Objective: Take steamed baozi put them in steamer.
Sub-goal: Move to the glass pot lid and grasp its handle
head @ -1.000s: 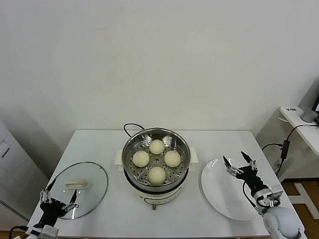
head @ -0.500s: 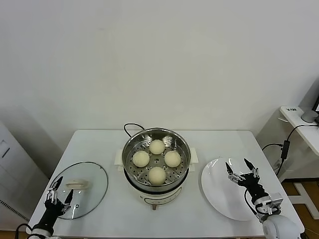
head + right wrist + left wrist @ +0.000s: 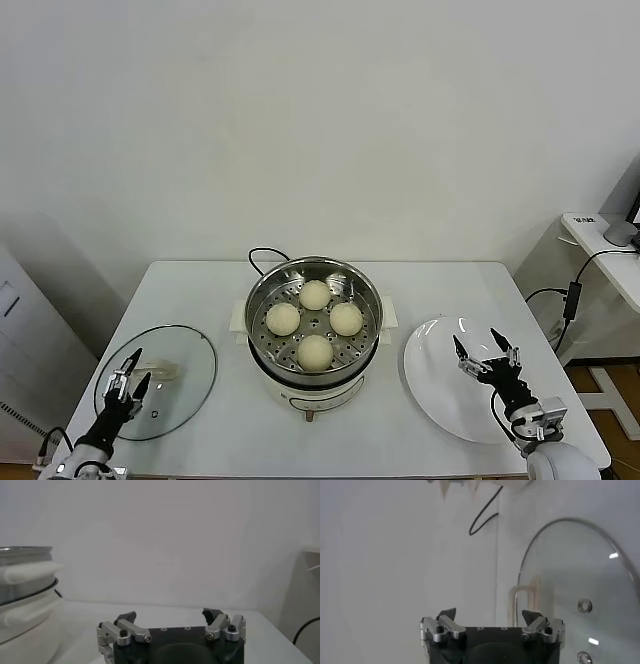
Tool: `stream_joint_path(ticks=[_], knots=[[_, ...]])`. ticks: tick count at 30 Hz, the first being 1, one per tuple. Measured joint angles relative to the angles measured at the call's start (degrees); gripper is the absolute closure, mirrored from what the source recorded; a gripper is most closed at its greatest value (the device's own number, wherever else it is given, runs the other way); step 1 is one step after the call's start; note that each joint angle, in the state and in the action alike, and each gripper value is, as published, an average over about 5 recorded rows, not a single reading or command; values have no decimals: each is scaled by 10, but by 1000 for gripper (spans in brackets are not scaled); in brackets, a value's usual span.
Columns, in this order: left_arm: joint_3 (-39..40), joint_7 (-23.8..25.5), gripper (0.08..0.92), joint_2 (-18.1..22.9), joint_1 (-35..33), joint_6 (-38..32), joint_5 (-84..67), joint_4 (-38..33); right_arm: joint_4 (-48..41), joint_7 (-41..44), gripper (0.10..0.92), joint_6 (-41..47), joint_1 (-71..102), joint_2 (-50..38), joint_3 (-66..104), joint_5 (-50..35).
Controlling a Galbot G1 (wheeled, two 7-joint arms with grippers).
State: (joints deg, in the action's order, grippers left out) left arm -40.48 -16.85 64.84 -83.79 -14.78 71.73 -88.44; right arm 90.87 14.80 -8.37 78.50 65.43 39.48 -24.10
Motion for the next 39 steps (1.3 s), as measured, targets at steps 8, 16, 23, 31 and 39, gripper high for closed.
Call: stream_joint_path(ticks=[8,16,23,31,39], knots=[[7,-10,177,4,41,-9,36,36,-3,3,203,0,0,3,5,2],[7,-15,329,5,55,-17,50,46,-11,6,203,0,-3,4,7,4],[6,-14,528,3,51,-23,46,38,-11,9,203,1,-6,4,4,9],[-3,-2,762,-10,40,-24,19,9,-11,12,203,2,-5,4,5,10],[-18,35,895,-37,40,-15,-36,-42,-4,14,203,4,-2,0,9,7]])
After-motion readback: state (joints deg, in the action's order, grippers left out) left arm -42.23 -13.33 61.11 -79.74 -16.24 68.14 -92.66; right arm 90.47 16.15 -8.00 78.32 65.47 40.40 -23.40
